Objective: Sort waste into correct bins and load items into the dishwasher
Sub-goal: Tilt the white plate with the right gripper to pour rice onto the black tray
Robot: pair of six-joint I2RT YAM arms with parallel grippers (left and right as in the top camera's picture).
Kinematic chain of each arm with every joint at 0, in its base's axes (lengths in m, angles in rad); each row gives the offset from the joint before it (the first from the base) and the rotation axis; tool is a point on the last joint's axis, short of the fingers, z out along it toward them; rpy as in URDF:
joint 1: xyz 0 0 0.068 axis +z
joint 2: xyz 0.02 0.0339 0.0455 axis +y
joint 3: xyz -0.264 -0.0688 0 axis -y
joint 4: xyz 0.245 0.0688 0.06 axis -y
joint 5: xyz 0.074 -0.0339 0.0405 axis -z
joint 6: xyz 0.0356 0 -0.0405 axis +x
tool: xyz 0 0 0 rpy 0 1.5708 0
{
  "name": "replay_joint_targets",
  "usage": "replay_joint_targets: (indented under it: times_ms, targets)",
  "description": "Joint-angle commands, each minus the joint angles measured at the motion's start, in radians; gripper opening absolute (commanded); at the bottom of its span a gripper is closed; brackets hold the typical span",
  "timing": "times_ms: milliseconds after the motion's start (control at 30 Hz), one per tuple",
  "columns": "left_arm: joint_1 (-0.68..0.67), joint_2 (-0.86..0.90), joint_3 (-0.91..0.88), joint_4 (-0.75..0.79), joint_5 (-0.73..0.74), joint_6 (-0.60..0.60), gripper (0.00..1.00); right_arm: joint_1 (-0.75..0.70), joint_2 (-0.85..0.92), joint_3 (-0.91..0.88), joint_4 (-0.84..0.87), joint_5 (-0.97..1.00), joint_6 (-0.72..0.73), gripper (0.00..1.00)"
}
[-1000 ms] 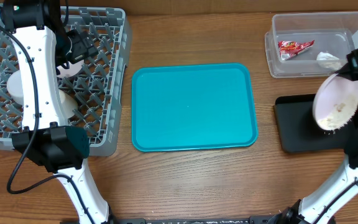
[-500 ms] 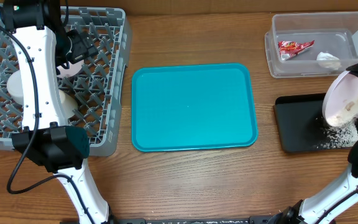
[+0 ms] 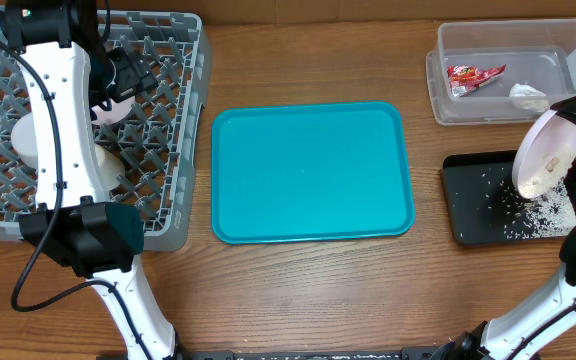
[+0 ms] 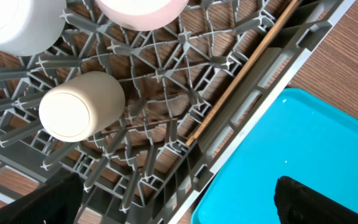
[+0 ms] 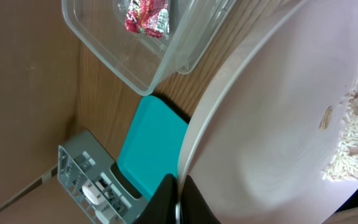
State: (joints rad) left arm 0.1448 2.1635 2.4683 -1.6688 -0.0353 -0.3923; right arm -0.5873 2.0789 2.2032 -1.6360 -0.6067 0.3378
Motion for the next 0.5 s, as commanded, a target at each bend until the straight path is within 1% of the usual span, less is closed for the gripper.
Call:
replay_joint_targets:
  times_ms: [0,133,333,467]
  targets:
    - [-0.001,-0.025,0.011,0.002,-0.013,0.007,1.0,0.005,-0.008,0.019,-0.005,-0.025,-0.053,0.04]
    - [-0.001,-0.025,0.011,0.002,-0.013,0.007,1.0,0.005,-0.008,-0.035,0.009,-0.028,-0.085,0.04]
    - [-0.001,-0.025,0.011,0.002,-0.013,0.007,1.0,0.003,-0.008,-0.143,0.085,-0.048,-0.098,0.04]
    - [-0.001,-0.025,0.011,0.002,-0.013,0.007,1.0,0.002,-0.008,-0.15,0.071,-0.185,-0.179,0.04]
